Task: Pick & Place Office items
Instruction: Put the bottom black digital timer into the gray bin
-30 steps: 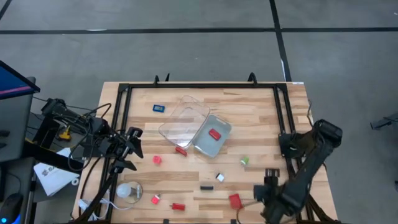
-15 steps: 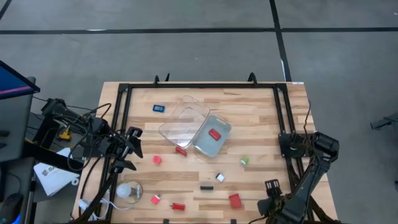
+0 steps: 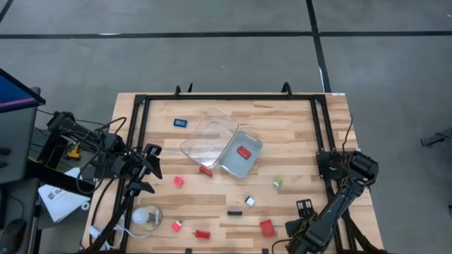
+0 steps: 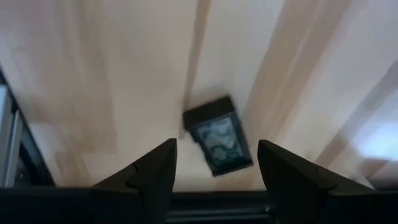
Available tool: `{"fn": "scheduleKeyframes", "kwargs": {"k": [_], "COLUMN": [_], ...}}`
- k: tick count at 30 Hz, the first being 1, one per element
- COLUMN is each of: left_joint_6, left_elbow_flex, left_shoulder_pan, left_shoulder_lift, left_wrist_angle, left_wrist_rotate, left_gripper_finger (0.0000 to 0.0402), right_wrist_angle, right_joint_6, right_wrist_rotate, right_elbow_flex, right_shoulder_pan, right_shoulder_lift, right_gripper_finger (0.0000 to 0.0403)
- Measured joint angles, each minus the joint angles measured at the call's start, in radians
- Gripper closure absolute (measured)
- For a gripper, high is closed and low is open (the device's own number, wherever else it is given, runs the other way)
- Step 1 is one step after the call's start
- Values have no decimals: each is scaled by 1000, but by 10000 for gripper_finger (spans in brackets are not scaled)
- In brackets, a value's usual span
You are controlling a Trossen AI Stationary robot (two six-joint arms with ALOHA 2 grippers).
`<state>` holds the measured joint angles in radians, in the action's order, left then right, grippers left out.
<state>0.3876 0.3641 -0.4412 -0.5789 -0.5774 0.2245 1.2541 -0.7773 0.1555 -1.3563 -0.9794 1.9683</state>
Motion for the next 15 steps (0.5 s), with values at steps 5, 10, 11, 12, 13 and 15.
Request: {"fn": "scheduleKeyframes", "kwargs": {"k": [5,10,11,12,13,15], "left_joint_6": [0,0,0,0,0,0], "left_elbow_flex": [0,0,0,0,0,0], "left_shoulder_pan": [0,0,0,0,0,0], "left_shoulder_lift": [0,0,0,0,0,0], "left_wrist_angle": [0,0,0,0,0,0], "left_wrist_rotate": [0,0,0,0,0,0], "left_gripper_finger": [175,175,175,175,175,175], "right_wrist_angle": [-41,-53,-54,-53,-46,-29], "right_joint_6": [-5,12,25,40,56,87], "right_wrist_rotate": [3,2,1,1,0,-6], "right_elbow_flex": [1,2,2,2,2,0], "right_shoulder_pan": [-10,-14,-16,-17,-17,-17], "right_shoulder_lift": [4,48,59,71,81,97], "right_gripper_finger": [177,177,177,177,177,177]}}
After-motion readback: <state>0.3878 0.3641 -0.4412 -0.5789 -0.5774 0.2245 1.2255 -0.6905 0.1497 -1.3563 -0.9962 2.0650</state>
